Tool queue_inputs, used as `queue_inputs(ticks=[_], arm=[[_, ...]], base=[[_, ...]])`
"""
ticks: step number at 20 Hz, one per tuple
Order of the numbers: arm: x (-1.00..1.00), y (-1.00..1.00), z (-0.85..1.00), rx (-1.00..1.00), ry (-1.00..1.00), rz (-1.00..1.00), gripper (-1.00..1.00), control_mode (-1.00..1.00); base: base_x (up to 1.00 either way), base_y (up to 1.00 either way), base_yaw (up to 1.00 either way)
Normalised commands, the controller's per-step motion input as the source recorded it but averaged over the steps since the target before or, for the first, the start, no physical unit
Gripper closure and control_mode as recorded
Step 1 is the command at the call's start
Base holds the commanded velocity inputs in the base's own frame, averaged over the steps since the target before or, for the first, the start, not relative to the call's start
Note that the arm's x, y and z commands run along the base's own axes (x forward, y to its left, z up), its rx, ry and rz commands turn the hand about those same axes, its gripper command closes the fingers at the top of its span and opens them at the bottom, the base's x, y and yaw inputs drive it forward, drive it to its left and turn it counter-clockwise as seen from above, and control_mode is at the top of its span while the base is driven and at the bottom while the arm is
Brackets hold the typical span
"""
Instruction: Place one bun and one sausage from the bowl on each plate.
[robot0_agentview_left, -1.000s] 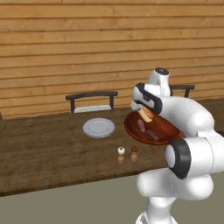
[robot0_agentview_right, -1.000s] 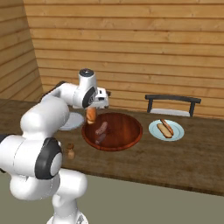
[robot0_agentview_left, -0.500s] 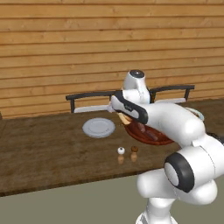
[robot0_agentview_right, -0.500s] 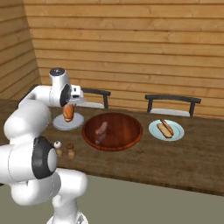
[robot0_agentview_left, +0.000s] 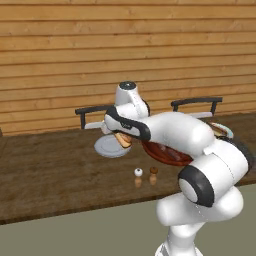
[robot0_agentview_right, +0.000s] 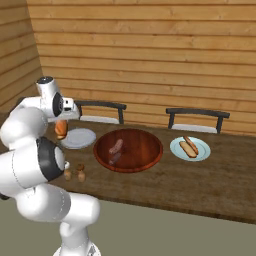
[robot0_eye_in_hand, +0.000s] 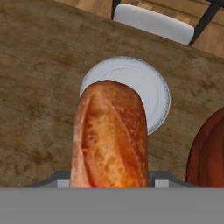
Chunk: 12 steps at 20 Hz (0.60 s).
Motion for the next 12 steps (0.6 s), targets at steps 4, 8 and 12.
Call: queue_inputs(ticks=[4,8,12], arm=[[0.32,0.00,-0.71,0.00,0.07,0.04,1.00,-1.00],[0.40,0.08,-0.78,0.00,0.00,0.08,1.00,-1.00],[0.47,0.47,-0.16,0.00,-0.01,0.07,1.00,-1.00]], base=[[0.00,0.00,0.00],[0.00,0.00,0.00],[0.00,0.00,0.00]])
